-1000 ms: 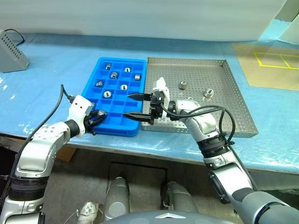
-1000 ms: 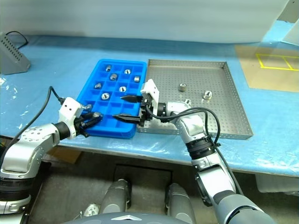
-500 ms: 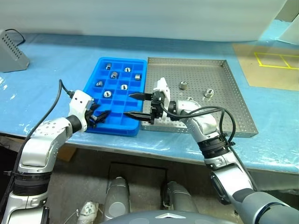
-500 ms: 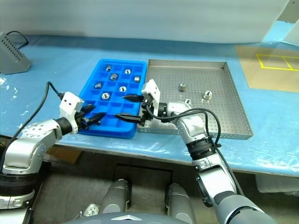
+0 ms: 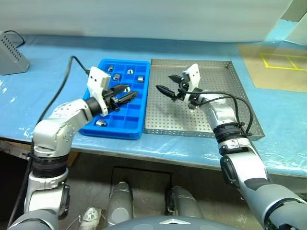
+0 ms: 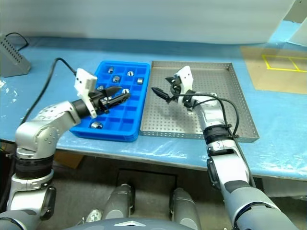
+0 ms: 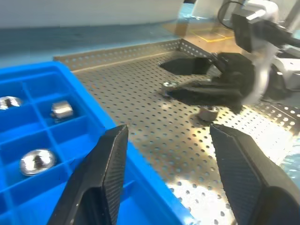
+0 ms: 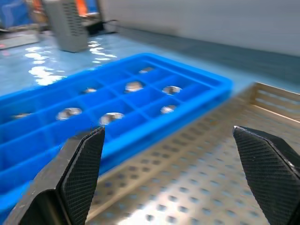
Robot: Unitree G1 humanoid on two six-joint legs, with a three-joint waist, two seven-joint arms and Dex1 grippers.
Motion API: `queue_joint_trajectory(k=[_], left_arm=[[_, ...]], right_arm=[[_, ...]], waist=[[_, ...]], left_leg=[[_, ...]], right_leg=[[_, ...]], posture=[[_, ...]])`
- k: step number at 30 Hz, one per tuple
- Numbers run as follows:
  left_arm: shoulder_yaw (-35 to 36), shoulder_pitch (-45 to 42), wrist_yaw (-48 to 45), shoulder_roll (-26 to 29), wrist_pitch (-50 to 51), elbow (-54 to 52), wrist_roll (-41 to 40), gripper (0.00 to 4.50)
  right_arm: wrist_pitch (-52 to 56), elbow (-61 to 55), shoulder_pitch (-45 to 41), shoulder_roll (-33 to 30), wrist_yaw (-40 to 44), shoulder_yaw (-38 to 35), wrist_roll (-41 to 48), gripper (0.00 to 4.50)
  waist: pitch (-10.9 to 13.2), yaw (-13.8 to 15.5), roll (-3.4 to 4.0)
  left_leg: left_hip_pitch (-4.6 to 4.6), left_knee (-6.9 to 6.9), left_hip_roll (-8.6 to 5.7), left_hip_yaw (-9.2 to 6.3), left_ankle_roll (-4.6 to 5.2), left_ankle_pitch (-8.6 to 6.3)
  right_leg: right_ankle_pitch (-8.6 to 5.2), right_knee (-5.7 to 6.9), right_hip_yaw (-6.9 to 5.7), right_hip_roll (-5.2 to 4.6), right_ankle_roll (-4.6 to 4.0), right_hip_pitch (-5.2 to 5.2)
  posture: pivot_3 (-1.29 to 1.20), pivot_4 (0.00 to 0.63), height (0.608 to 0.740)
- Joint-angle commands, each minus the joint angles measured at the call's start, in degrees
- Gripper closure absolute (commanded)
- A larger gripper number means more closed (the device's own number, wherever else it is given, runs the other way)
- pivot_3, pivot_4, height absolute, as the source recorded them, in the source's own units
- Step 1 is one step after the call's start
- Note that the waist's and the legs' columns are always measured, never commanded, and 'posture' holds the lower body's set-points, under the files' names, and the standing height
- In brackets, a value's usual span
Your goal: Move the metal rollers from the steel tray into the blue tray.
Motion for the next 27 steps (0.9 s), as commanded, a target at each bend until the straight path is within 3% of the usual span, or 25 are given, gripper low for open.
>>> queue_joint_trajectory(k=[1, 12, 27], left_arm=[[-2.42, -2.46, -0.86, -0.95, -1.22, 0.79, 0.37, 1.56], [-3.33, -1.19, -2.17, -0.65, -2.69, 2.70, 1.19, 1.56], [-4.33, -1.21, -3.57, -0.25, -2.11, 2.57, 1.23, 1.56]], right_arm=[[-5.31, 4.89, -2.31, -1.74, -2.21, -2.03, -1.75, 0.00], [-6.05, 3.99, 3.12, -6.72, 0.85, -4.18, -2.09, 0.00], [-5.62, 7.40, 7.80, -6.76, 0.05, -4.08, -3.43, 0.00]], waist=[[0.00, -0.01, 0.00], [0.00, -0.63, 0.00], [0.00, -1.48, 0.01]], left_leg=[[-0.05, 0.00, 0.00, 0.00, 0.04, 0.00], [-0.11, 0.15, 0.02, 0.05, 0.30, -0.07], [-0.13, 0.36, 0.07, 0.06, 0.38, -0.10]], right_leg=[[0.00, 0.00, -0.01, 0.00, 0.00, -0.04], [-0.01, 0.02, -0.03, -0.01, -0.02, -0.05], [-0.01, 0.02, -0.02, 0.00, -0.03, 0.02]], posture=[[0.04, 0.150, 0.740], [-0.01, 0.150, 0.740], [-0.02, 0.150, 0.740]])
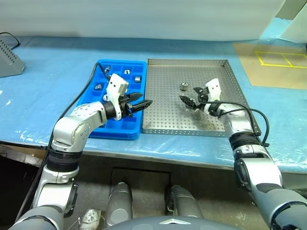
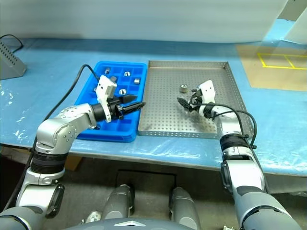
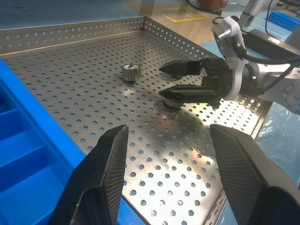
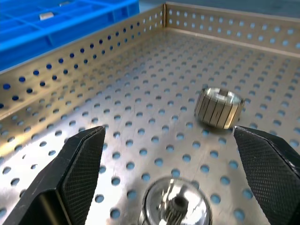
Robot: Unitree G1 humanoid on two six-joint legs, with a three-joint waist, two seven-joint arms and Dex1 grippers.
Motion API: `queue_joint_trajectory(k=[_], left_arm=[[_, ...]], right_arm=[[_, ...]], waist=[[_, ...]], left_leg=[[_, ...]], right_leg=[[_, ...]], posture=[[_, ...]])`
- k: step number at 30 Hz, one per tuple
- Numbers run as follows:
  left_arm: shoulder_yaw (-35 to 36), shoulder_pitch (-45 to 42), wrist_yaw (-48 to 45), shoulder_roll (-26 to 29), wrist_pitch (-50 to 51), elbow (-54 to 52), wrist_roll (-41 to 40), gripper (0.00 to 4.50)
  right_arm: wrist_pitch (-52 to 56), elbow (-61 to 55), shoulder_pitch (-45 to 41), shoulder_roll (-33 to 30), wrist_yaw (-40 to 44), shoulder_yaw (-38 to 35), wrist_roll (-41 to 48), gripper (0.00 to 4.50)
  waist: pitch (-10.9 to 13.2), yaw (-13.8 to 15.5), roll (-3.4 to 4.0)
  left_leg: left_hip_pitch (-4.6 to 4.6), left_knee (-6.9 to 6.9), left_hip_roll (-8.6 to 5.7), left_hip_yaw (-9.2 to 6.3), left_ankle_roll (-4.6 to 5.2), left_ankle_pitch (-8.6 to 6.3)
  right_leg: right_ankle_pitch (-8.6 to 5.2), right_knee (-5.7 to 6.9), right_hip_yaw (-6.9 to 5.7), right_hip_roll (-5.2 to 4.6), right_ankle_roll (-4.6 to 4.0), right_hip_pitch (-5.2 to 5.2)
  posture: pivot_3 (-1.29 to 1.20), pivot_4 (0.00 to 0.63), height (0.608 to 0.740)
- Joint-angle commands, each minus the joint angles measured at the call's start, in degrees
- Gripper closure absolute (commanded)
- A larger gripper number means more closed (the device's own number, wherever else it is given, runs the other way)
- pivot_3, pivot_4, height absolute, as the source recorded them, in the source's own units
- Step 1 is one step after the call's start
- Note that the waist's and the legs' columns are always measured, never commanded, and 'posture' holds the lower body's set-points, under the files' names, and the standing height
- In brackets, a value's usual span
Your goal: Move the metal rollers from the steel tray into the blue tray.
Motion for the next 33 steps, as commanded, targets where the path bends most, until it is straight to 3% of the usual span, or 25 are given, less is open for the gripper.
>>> queue_joint_trajectory(k=[1, 7, 10, 13, 14, 19, 27, 33], left_arm=[[0.41, -0.23, -0.52, 0.73, -0.79, -1.09, 0.03, 1.56], [0.39, -0.15, -0.40, 0.95, -0.78, -1.18, 0.09, 1.56], [0.36, -0.17, -0.34, 1.02, -0.72, -1.19, 0.16, 1.52], [0.39, -0.11, -0.29, 1.15, -0.62, -1.31, 0.15, 1.52], [0.42, -0.02, -0.30, 1.20, -0.63, -1.36, 0.16, 1.52], [1.63, 0.79, -0.84, 2.38, 0.29, -2.52, -1.06, 1.52], [7.70, 3.69, -2.33, 7.74, 1.11, -4.71, -4.32, 1.52], [14.49, 3.35, -1.50, 12.56, -0.08, -0.90, -3.66, 1.52]], right_arm=[[-0.80, 1.52, -0.17, -0.47, -1.07, -0.86, -0.57, 0.00], [-1.63, 4.44, 0.09, -0.54, -1.00, -0.67, -1.38, 0.00], [-2.29, 5.20, 0.15, -0.46, -0.79, -0.75, -1.40, 0.59], [-2.09, 5.46, 0.05, -0.33, -1.89, -0.56, -1.94, 1.59], [-2.16, 5.21, 0.10, -0.18, -0.99, -0.75, -1.51, 1.59], [-1.82, 3.91, -0.06, 0.27, -1.35, -0.55, -1.95, 2.86], [2.18, -7.28, -1.81, 4.04, 3.74, 0.16, 1.73, 2.84], [6.18, -15.43, -5.67, 11.63, 5.74, 3.05, 3.34, 2.84]], waist=[[0.00, -0.01, 0.00], [0.00, 0.00, 0.00], [0.00, 0.00, 0.00], [0.00, 0.00, 0.00], [0.00, 0.00, 0.00], [0.00, -0.04, 0.00], [0.02, -0.37, 0.03], [0.02, -0.44, 0.04]], left_leg=[[0.00, 0.01, -0.01, 0.01, 0.01, -0.01], [0.01, 0.01, 0.01, 0.01, 0.01, -0.01], [0.02, 0.01, 0.01, 0.01, 0.02, -0.01], [0.04, 0.01, 0.01, 0.01, 0.02, -0.01], [0.05, 0.01, 0.02, 0.01, 0.01, -0.01], [0.06, 0.02, 0.24, 0.03, 0.01, -0.01], [0.08, -0.03, 0.32, 0.06, -0.07, -0.05], [0.08, -0.10, 0.37, 0.06, -0.16, -0.06]], right_leg=[[0.00, 0.00, 0.00, -0.01, 0.00, 0.00], [0.00, 0.01, 0.00, -0.01, 0.00, 0.00], [0.00, 0.01, 0.00, -0.01, 0.00, 0.02], [0.00, 0.02, 0.00, -0.01, 0.00, 0.03], [0.00, 0.02, 0.00, 0.00, 0.00, 0.03], [0.00, 0.01, 0.01, 0.00, 0.00, 0.05], [-0.01, 0.00, 0.00, 0.05, -0.01, 0.02], [-0.01, -0.01, 0.00, 0.09, -0.01, -0.02]], posture=[[-0.02, 0.150, 0.740], [-0.02, 0.150, 0.740], [-0.02, 0.150, 0.740], [-0.02, 0.150, 0.740], [-0.02, 0.150, 0.740], [-0.02, 0.150, 0.740], [-0.01, 0.150, 0.740], [0.03, 0.150, 0.740]])
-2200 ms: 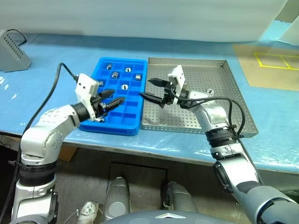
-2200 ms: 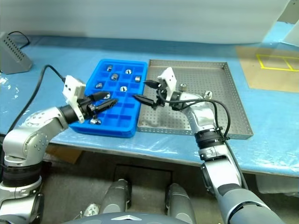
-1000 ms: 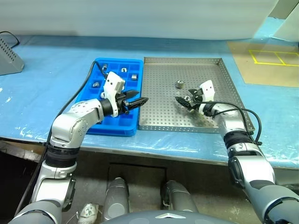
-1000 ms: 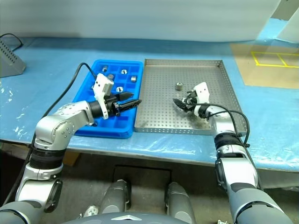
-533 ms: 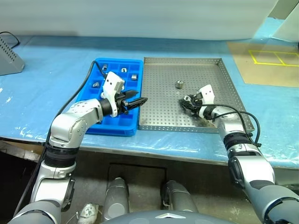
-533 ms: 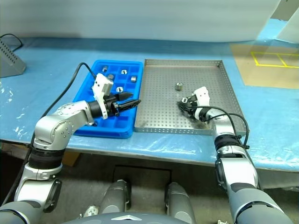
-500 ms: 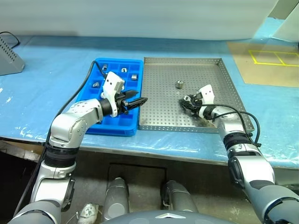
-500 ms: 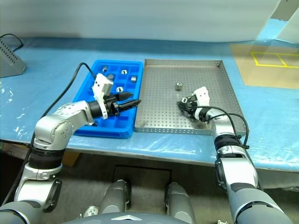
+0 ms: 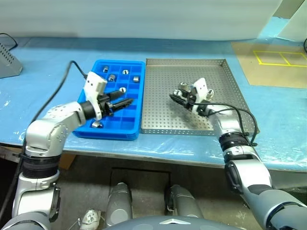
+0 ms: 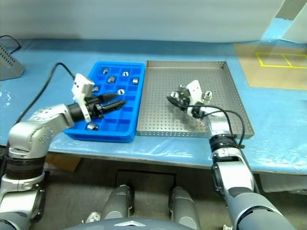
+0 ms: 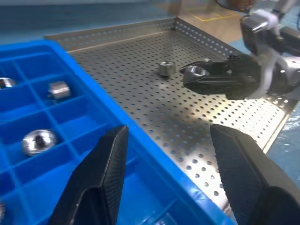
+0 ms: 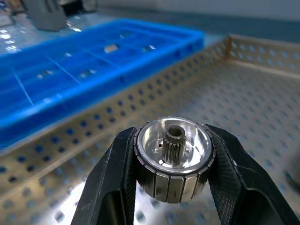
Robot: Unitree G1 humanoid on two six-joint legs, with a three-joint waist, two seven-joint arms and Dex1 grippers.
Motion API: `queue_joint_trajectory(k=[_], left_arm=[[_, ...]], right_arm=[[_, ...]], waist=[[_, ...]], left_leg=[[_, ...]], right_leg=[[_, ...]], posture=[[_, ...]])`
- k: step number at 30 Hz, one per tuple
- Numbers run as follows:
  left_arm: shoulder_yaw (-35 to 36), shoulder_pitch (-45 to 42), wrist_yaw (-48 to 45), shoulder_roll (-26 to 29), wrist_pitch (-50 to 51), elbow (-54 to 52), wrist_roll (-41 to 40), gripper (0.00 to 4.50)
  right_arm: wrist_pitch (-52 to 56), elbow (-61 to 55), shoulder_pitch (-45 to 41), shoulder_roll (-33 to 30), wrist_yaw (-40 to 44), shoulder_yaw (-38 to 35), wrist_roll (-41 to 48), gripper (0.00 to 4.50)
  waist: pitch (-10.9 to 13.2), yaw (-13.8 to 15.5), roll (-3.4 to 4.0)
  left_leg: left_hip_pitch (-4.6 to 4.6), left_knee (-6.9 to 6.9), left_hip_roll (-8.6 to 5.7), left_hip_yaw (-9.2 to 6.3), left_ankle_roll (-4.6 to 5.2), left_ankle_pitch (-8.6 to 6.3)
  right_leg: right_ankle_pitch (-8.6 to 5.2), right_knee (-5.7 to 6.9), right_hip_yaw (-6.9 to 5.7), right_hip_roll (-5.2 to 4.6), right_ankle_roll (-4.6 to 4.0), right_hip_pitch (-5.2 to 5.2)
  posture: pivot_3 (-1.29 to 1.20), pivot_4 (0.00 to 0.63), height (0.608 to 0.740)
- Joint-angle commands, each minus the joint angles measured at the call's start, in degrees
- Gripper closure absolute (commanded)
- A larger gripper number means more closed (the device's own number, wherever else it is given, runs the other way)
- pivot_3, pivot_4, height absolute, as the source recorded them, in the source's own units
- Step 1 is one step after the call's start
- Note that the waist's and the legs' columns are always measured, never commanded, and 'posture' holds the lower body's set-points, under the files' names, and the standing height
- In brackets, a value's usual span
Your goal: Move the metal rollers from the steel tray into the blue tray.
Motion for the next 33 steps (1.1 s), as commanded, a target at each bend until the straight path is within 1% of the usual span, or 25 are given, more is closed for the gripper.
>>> queue_joint_trajectory(k=[1, 4, 9, 13, 16, 25, 33], left_arm=[[5.65, -0.23, 0.55, 3.17, -1.54, 1.07, -0.11, 1.52], [8.59, 1.56, 1.41, 4.92, -1.20, 0.37, -0.27, 1.52], [11.94, 5.10, 3.46, 5.34, 0.49, -3.83, -2.04, 1.52], [13.03, 8.70, 5.02, 4.74, 1.97, -7.90, -3.83, 1.52], [12.37, 11.31, 5.86, 4.70, 1.91, -9.81, -3.59, 1.52], [13.84, 12.13, 8.08, 4.83, 3.28, -11.67, -6.91, 1.52], [14.19, 13.08, 7.50, 6.26, 3.47, -11.48, -8.54, 1.52]], right_arm=[[0.86, -4.85, -3.88, 5.11, 1.73, 2.41, 2.00, 2.84], [-0.02, -2.60, -6.61, 10.88, 2.11, 4.11, 1.63, 2.84], [-1.93, 2.10, -8.85, 16.23, 2.88, 5.47, 0.89, 2.84], [-3.16, 5.37, -8.58, 18.36, 4.54, 6.59, 0.10, 2.84], [-4.93, 8.20, -7.85, 19.84, 4.68, 8.42, -1.95, 2.84], [-6.64, 11.65, -8.84, 22.24, 4.74, 8.64, -2.53, 2.84], [-8.16, 13.15, -9.00, 23.20, 3.00, 9.05, -3.54, 2.84]], waist=[[0.00, -0.05, 0.00], [0.00, -0.34, -0.01], [0.00, 0.66, -0.02], [-0.01, 1.26, -0.05], [-0.02, 1.33, -0.05], [-0.01, 1.99, -0.05], [-0.02, 1.98, -0.05]], left_leg=[[0.01, -0.01, 0.00, 0.00, -0.03, -0.02], [0.01, -0.15, 0.03, -0.01, -0.13, -0.02], [-0.11, -0.34, 0.00, -0.06, -0.16, 0.01], [-0.52, -0.24, -0.01, -0.13, -0.16, 0.01], [-0.59, -0.19, 0.01, -0.14, -0.18, 0.02], [-0.56, -0.20, 0.16, -0.14, -0.40, 0.14], [-0.56, -0.21, 0.19, -0.14, -0.41, 0.14]], right_leg=[[0.00, -0.01, 0.00, 0.00, 0.00, 0.00], [-0.04, -0.04, -0.02, 0.01, -0.06, -0.04], [-0.10, -0.11, -0.14, -0.04, -0.16, -0.13], [-0.09, -0.07, -0.21, -0.06, -0.16, -0.46], [-0.09, 0.00, -0.22, -0.06, -0.16, -0.54], [-0.07, 0.10, -0.26, -0.01, -0.20, -0.59], [-0.07, 0.10, -0.26, 0.03, -0.19, -0.60]], posture=[[0.04, 0.150, 0.740], [0.07, 0.150, 0.740], [0.12, 0.150, 0.740], [0.16, 0.150, 0.740], [0.18, 0.150, 0.740], [0.18, 0.150, 0.740], [0.16, 0.150, 0.740]])
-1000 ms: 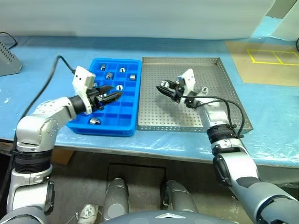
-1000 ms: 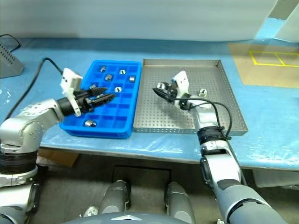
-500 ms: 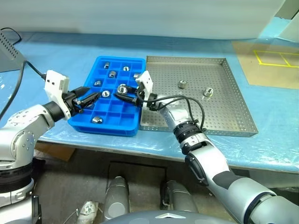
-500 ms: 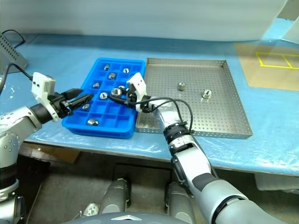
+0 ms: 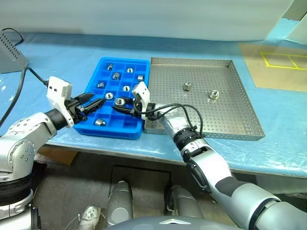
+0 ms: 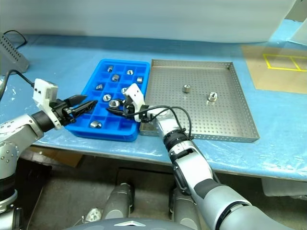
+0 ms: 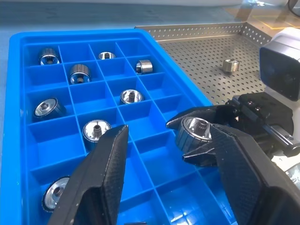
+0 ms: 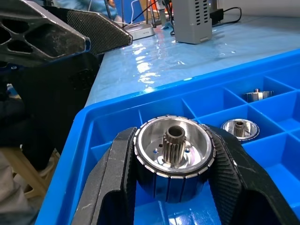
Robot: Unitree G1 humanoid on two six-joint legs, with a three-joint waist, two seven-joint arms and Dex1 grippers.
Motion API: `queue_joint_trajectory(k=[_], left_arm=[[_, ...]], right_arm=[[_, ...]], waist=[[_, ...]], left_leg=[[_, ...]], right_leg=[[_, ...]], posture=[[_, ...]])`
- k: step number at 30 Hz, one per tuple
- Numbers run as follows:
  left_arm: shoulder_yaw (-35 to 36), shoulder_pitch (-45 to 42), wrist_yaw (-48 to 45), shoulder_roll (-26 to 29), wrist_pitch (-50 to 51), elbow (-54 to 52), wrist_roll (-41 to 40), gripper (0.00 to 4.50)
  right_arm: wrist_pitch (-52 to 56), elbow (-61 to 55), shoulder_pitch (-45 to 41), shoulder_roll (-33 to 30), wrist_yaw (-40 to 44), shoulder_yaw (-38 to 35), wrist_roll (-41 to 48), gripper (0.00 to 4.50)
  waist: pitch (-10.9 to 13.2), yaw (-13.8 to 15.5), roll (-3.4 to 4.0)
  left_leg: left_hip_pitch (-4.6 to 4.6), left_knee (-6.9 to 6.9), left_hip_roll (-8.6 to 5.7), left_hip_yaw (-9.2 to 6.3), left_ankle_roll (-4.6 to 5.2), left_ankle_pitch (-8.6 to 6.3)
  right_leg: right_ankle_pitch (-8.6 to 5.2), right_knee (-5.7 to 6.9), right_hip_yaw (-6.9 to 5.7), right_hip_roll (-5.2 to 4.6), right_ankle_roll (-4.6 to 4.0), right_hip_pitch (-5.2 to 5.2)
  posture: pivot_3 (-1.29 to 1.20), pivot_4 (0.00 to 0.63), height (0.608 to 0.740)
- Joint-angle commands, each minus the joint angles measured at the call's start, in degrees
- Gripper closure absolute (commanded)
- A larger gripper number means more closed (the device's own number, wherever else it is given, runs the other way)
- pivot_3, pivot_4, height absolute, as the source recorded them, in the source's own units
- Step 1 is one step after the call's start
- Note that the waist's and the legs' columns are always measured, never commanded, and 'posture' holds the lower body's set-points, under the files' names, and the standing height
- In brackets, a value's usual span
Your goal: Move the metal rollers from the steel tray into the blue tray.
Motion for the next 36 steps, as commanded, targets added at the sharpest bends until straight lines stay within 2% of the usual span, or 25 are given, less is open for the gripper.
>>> queue_joint_trajectory(k=[1, 3, 4, 7, 16, 22, 31, 36], left_arm=[[1.74, -0.14, -0.32, 1.34, -0.16, -1.42, -1.23, 1.52], [1.34, -0.51, -0.24, 1.46, -0.31, -1.08, -1.21, 1.52], [1.12, -0.72, -0.16, 1.46, -0.37, -0.94, -1.22, 1.52], [0.34, -1.15, -0.04, 1.23, -0.42, -1.03, -1.35, 1.52], [-1.72, -2.57, -0.78, 0.45, -1.13, 0.24, -1.31, 1.52], [-6.62, -5.31, -2.23, -2.39, -2.51, 2.48, -0.58, 1.52], [-16.93, -14.15, -3.98, -10.82, -6.11, 8.26, 2.51, 1.52], [-19.47, -16.70, -6.04, -12.36, -7.90, 11.59, 4.46, 1.52]], right_arm=[[-1.38, 0.32, -1.44, 2.14, -0.74, -0.17, -0.15, 2.84], [-1.65, 0.24, -1.18, 2.15, -0.69, -0.38, 0.19, 2.84], [-1.57, 0.01, -1.08, 2.15, -0.57, -0.47, 0.42, 2.13], [0.42, -0.17, -1.29, 2.04, 0.34, -0.97, 1.40, 1.25], [0.80, -2.43, -0.25, -1.69, -0.70, -3.12, 2.01, 1.25], [3.78, -7.52, -0.12, -10.03, -1.60, -8.57, 5.18, 1.25], [-1.21, 4.74, -4.26, -23.76, -11.09, -15.23, 2.90, 1.25], [-5.01, 10.28, -4.03, -28.51, -15.86, -16.72, 1.61, 1.25]], waist=[[0.00, 0.03, 0.00], [0.00, 0.03, 0.00], [0.00, 0.03, 0.00], [0.00, 0.02, 0.00], [0.00, 0.00, -0.01], [-0.01, 0.17, -0.01], [0.00, -0.36, 0.00], [0.00, -1.60, 0.00]], left_leg=[[0.00, 0.00, 0.00, 0.00, 0.00, 0.00], [0.00, 0.02, 0.00, 0.00, -0.01, 0.00], [0.00, 0.03, 0.00, 0.00, -0.01, 0.00], [0.00, 0.03, 0.00, 0.00, -0.02, 0.01], [-0.01, 0.06, 0.00, 0.00, -0.02, 0.01], [-0.10, 0.25, 0.00, 0.02, 0.00, 0.01], [-0.06, 0.56, -0.02, 0.10, 0.00, 0.01], [-0.05, 0.68, -0.18, 0.11, 0.00, 0.02]], right_leg=[[0.00, 0.00, 0.00, 0.00, 0.00, 0.00], [0.00, 0.01, 0.00, -0.01, 0.00, 0.01], [0.00, 0.01, 0.00, -0.01, 0.00, 0.01], [0.01, 0.02, 0.00, 0.00, 0.00, 0.01], [0.01, 0.03, 0.00, 0.00, 0.00, 0.01], [0.03, 0.06, 0.00, -0.01, 0.03, 0.03], [0.03, 0.56, 0.08, 0.01, 0.00, -0.07], [0.02, 0.78, 0.11, 0.02, -0.02, -0.12]], posture=[[0.16, 0.150, 0.740], [0.16, 0.150, 0.740], [0.16, 0.150, 0.740], [0.15, 0.150, 0.740], [0.13, 0.150, 0.740], [0.06, 0.150, 0.740], [-0.03, 0.150, 0.740], [-0.08, 0.150, 0.740]])
